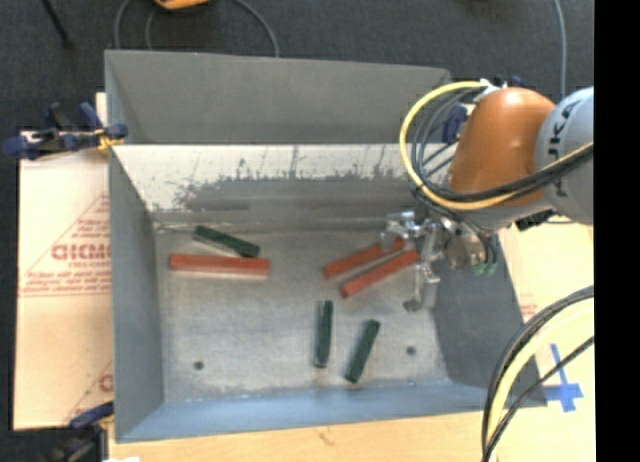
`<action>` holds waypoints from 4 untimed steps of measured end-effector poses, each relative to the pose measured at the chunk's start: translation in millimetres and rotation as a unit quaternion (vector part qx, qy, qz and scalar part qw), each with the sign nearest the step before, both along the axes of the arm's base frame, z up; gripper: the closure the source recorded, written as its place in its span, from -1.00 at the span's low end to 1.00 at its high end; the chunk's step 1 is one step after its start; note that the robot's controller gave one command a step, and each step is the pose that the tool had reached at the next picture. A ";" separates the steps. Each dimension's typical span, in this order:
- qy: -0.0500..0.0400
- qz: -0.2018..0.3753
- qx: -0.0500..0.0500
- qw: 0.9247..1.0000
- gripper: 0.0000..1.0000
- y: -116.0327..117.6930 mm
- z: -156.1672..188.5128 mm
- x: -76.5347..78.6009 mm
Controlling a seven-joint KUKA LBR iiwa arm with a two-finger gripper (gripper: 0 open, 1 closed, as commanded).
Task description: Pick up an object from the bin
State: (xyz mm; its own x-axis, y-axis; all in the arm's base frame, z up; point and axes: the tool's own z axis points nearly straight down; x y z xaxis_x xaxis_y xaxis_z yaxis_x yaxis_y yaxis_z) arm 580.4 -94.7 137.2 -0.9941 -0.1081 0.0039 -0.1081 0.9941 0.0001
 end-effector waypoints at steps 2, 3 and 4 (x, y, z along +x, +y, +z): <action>-0.006 0.084 -0.001 0.996 -1.00 -7.3 -64.2 38.4; -0.007 0.102 -0.002 0.995 1.00 -7.0 -63.8 43.0; -0.007 0.105 -0.002 0.994 1.00 -6.9 -63.8 42.0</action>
Offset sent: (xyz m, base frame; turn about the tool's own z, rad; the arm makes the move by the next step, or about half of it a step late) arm 0.0371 -0.0059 -0.0672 -0.1693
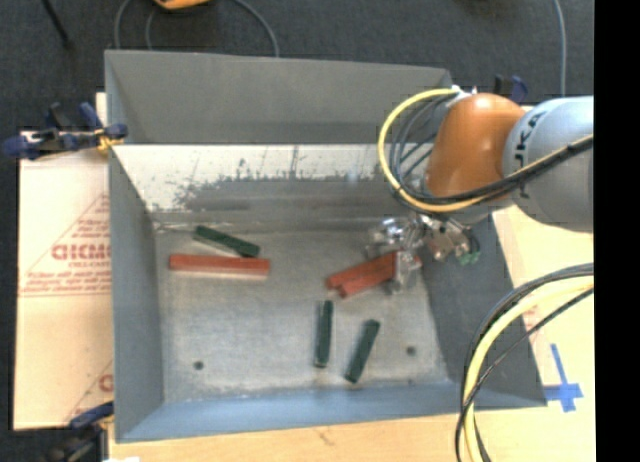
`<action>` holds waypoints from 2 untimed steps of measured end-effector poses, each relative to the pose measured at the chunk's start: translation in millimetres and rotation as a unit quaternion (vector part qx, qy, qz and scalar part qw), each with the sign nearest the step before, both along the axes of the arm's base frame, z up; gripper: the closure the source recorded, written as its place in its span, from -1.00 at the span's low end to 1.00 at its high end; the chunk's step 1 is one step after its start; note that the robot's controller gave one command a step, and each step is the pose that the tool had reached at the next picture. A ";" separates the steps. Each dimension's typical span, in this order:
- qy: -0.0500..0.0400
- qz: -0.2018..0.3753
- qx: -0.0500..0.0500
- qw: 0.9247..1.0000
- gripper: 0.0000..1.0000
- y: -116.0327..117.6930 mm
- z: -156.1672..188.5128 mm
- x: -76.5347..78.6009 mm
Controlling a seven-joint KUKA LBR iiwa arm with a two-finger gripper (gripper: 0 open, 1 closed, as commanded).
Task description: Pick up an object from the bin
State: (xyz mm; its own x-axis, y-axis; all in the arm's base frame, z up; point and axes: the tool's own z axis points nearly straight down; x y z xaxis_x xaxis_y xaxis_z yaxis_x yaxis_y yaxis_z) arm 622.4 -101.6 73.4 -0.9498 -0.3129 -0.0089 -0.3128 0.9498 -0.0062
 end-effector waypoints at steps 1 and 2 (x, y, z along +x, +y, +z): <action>0.001 0.001 0.000 1.000 1.00 -0.2 1.5 -0.1; 0.005 0.000 0.001 1.000 1.00 0.0 9.0 -1.9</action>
Offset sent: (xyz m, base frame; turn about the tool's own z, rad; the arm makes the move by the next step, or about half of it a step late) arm 0.0001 0.0000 0.0766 0.0000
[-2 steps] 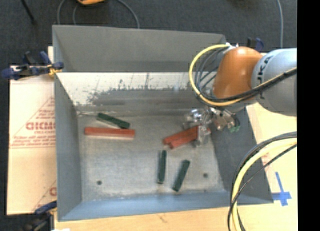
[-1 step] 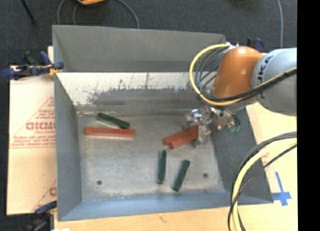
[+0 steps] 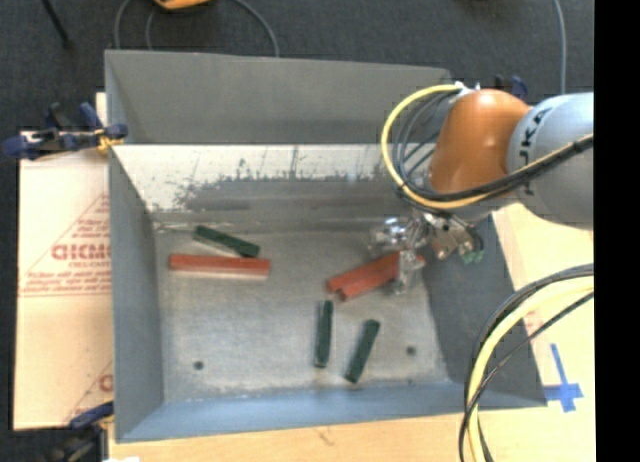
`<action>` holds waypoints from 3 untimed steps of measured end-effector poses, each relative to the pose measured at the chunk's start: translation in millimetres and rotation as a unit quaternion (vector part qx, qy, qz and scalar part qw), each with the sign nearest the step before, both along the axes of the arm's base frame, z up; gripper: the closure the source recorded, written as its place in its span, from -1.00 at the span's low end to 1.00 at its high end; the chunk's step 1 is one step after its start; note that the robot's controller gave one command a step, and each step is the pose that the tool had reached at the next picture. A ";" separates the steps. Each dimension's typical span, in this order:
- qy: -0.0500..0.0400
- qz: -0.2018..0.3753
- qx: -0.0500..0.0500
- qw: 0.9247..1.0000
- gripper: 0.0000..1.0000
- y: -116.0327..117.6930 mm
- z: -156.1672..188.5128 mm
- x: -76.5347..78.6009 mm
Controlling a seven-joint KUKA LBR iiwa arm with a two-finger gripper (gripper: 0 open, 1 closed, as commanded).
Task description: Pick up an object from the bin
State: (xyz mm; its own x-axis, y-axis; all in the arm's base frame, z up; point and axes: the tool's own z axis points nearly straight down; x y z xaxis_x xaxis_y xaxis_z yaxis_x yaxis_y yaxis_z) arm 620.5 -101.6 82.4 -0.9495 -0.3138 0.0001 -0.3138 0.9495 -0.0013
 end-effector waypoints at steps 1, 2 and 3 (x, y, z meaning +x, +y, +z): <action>0.002 0.000 0.001 1.000 1.00 0.4 22.2 -1.4; -0.002 0.000 0.000 1.000 1.00 0.1 42.7 0.8; -0.004 0.000 0.000 1.000 1.00 -0.3 53.8 2.1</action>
Offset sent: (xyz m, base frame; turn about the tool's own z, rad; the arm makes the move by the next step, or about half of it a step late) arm 0.0000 0.0002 0.0049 0.0000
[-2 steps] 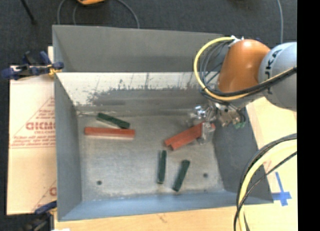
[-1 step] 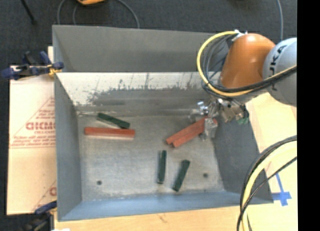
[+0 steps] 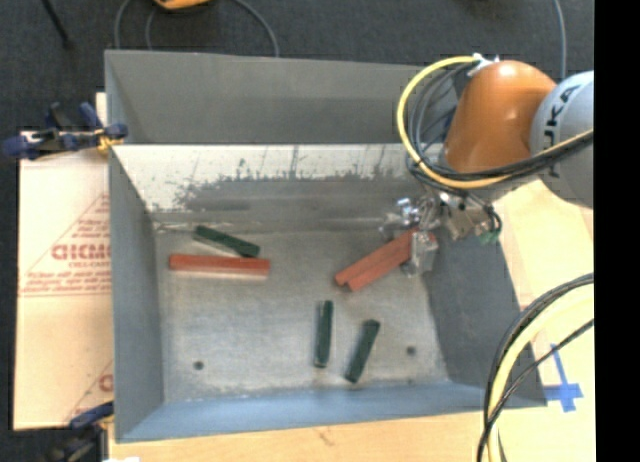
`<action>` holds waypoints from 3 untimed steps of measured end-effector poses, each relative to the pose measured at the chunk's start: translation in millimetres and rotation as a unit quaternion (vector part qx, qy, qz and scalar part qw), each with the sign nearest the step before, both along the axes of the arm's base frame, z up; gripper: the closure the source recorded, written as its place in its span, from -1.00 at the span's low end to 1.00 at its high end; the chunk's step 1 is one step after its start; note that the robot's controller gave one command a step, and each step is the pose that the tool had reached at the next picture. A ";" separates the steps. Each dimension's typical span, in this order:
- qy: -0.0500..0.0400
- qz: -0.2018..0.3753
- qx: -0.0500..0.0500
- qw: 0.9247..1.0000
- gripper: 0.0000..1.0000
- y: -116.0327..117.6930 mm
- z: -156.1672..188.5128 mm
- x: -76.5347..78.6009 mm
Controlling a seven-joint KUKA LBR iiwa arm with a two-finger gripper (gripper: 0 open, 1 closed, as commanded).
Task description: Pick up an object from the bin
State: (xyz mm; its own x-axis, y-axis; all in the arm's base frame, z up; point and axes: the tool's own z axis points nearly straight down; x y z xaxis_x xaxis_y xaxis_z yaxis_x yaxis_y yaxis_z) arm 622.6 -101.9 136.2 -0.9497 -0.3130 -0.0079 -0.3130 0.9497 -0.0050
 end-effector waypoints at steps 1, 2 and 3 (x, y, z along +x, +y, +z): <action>0.000 0.000 0.000 1.000 1.00 0.0 4.0 -0.2; 0.004 0.000 0.001 1.000 1.00 0.2 11.6 -1.4; 0.003 -0.001 0.001 1.000 1.00 0.0 25.0 -0.9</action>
Offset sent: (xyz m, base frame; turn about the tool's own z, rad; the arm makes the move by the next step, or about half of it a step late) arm 0.0000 0.0001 0.0500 0.0000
